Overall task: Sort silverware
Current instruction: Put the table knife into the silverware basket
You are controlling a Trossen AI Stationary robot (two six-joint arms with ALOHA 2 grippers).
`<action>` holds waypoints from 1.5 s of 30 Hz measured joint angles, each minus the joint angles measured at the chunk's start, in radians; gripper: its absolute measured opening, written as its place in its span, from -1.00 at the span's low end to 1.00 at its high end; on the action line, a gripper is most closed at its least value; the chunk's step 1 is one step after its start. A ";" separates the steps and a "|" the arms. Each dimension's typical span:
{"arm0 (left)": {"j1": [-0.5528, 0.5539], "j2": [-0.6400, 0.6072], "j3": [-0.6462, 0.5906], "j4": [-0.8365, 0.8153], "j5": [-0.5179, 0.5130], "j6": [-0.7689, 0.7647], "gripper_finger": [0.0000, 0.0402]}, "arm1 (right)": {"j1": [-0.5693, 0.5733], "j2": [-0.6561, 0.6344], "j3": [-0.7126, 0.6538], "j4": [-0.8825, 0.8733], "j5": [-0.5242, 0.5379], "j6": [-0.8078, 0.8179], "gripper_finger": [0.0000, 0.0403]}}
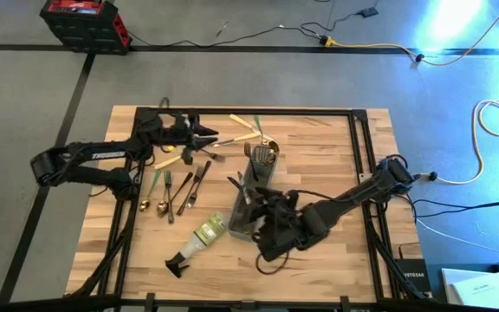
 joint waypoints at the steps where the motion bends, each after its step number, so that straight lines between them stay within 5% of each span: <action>1: 0.006 -0.026 0.000 -0.037 0.000 0.012 -0.58 | 0.007 -0.010 0.000 -0.026 0.016 0.065 -0.33; 8: 0.038 -0.106 0.000 -0.252 -0.170 0.093 -0.58 | -0.005 -0.037 -0.002 -0.319 -0.035 0.798 -0.33; 11: 0.039 -0.072 0.000 -0.265 -0.272 0.147 -0.58 | -0.007 -0.078 -0.001 -0.500 -0.071 1.137 -0.33; 15: 0.068 0.033 0.026 -0.297 -0.277 0.231 -0.58 | -0.014 -0.138 -0.033 -0.622 -0.138 1.462 -0.33; 32: 0.145 0.690 0.405 -0.296 -0.137 0.267 -0.58 | -0.007 -0.274 -0.268 -0.587 -0.202 1.698 -0.33; 45: 0.079 0.769 0.522 -0.557 -0.121 0.348 -0.58 | -0.007 -0.274 -0.332 -0.555 -0.191 1.706 -0.33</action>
